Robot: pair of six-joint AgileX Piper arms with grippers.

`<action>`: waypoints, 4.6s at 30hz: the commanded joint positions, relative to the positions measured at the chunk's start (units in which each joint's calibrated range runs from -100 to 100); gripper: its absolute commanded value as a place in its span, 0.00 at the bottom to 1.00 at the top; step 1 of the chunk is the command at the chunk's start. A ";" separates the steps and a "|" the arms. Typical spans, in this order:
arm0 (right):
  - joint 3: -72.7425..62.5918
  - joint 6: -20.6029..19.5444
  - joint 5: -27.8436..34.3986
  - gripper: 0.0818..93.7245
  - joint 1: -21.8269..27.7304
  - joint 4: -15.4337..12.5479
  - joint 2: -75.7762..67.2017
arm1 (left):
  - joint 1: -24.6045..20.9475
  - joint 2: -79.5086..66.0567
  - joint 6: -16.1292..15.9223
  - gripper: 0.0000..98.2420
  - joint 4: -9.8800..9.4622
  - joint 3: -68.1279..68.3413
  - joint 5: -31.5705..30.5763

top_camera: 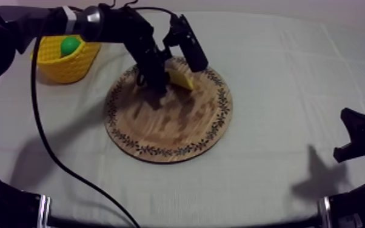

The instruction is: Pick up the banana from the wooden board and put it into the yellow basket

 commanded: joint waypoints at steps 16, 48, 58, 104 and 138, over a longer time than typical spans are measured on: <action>-0.03 0.01 0.02 0.00 0.00 0.00 0.00 | -0.57 2.28 -0.99 0.48 0.24 -2.85 0.07; -0.03 0.01 0.02 0.00 0.00 0.00 0.00 | -4.75 -20.58 -5.13 0.20 6.46 12.43 5.28; -0.03 0.01 0.02 0.00 0.00 0.00 0.00 | -7.56 -40.04 -1.41 0.16 8.75 22.10 14.90; -0.03 0.01 0.02 0.00 0.00 0.00 0.00 | -24.96 -22.96 10.98 0.16 6.53 -3.03 10.34; -0.03 0.01 0.02 0.00 0.00 0.00 0.00 | -25.34 -27.30 10.89 0.18 7.28 4.79 1.95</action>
